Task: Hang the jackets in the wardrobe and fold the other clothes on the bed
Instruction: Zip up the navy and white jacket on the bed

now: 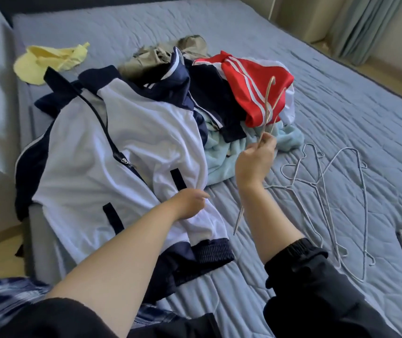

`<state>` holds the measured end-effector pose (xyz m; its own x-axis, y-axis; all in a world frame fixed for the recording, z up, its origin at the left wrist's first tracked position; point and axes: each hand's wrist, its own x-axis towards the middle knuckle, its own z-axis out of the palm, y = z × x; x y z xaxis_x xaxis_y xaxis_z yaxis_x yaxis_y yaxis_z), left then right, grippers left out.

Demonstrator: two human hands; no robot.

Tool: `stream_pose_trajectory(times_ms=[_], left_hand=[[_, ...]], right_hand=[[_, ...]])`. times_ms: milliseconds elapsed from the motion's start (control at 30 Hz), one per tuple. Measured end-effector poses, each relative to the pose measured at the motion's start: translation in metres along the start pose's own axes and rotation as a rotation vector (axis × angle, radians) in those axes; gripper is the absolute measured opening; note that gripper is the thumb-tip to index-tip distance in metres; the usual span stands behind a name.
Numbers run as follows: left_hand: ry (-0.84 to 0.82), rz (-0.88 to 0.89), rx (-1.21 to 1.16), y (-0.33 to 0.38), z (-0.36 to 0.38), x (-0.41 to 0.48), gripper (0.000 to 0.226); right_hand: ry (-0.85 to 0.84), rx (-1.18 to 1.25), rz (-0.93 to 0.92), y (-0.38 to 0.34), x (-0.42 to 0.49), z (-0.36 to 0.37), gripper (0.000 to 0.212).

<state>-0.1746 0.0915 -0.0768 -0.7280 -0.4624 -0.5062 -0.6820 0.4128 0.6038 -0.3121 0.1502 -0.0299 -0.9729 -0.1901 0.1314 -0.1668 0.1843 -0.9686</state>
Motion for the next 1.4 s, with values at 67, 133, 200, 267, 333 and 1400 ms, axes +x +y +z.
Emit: stream_pose_trajectory(times_ms=[67,133,200,267,333,1400], left_hand=[[0.007,-0.013,-0.163,-0.003,-0.009,-0.005,0.034],[-0.006,-0.02,-0.385,-0.012,-0.017,-0.016,0.031],[0.082,-0.012,-0.498,-0.029,-0.025,-0.028,0.027],[0.235,-0.027,-0.47,-0.053,-0.033,-0.04,0.028],[0.372,-0.098,-0.378,-0.083,-0.038,-0.052,0.031],[0.749,0.061,-1.167,-0.203,-0.194,0.002,0.053]], right_hand=[[-0.014,0.076,-0.048,-0.017,-0.011,0.016,0.031],[-0.022,0.122,-0.136,-0.034,-0.024,0.033,0.03],[-0.156,0.148,-0.169,-0.053,-0.038,0.052,0.03],[-0.373,0.149,-0.148,-0.07,-0.05,0.071,0.029],[-0.552,0.073,-0.177,-0.084,-0.06,0.089,0.028],[-0.581,-0.666,-0.329,-0.021,-0.009,0.269,0.017]])
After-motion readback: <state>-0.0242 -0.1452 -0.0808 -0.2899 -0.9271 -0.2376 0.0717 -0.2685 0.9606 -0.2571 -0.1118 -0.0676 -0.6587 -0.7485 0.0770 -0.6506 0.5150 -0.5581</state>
